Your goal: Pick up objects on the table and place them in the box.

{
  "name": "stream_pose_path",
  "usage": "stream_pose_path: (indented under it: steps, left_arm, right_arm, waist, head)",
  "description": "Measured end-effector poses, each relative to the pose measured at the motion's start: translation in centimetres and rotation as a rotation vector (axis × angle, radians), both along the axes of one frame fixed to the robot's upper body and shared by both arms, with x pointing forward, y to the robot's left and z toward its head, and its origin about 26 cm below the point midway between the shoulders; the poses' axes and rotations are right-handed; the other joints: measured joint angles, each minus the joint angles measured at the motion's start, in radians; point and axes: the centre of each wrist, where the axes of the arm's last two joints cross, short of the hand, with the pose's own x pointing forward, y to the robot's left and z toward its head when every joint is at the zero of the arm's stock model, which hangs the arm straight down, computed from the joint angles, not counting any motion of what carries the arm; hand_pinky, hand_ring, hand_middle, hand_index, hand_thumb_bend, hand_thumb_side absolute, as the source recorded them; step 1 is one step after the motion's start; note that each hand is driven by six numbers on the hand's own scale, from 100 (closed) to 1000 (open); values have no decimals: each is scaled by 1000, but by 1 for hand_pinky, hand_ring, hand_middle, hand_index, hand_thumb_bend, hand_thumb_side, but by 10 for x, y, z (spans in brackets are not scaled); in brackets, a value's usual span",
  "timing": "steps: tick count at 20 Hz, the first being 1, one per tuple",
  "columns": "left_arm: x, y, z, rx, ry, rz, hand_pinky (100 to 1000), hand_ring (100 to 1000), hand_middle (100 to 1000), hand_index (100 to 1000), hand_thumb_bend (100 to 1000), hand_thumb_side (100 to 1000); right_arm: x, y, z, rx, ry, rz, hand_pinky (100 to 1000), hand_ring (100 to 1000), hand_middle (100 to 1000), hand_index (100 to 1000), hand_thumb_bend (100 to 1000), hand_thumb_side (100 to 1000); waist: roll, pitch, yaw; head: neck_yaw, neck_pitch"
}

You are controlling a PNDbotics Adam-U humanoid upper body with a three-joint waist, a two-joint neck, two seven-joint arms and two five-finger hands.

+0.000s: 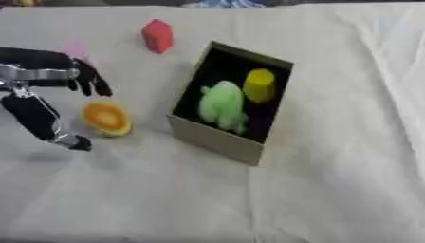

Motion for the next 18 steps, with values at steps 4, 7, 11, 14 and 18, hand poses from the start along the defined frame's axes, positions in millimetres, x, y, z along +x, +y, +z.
stream_pose_path:
  steps: [4, 7, 11, 14, 18]
  left_arm:
    - [12, -5, -6, 28, -22, 16, 809, 802, 799, 876, 578, 290]
    - [18, -6, -11, 49, -32, 18, 806, 798, 794, 870, 555, 278]
    - [26, -8, -17, 67, -29, 14, 796, 785, 769, 856, 534, 247]
    - [32, -8, -22, 83, -5, 13, 787, 775, 755, 849, 520, 229]
    - [42, -9, -25, 90, 15, 19, 774, 759, 733, 829, 476, 195]
  right_arm:
    - [0, 0, -1, 1, 3, 0, 1000, 757, 763, 834, 100, 523]
    - [0, 0, -1, 1, 5, -1, 1000, 757, 763, 834, 100, 524]
    - [0, 0, -1, 1, 6, 0, 1000, 757, 763, 835, 100, 524]
    - [0, 0, -2, 3, 6, 1, 1000, 757, 763, 835, 100, 524]
    - [0, 1, -2, 9, 7, 3, 1000, 757, 764, 835, 100, 524]
  waist:
    - [-1, 1, -1]
    - [-1, 4, -2]
    - [-1, 9, -2]
    - [-2, 14, -2]
    - [-4, 18, -2]
  head:
    - [1, -6]
    - [2, -7]
    - [3, -8]
    - [5, -11]
    - [7, -16]
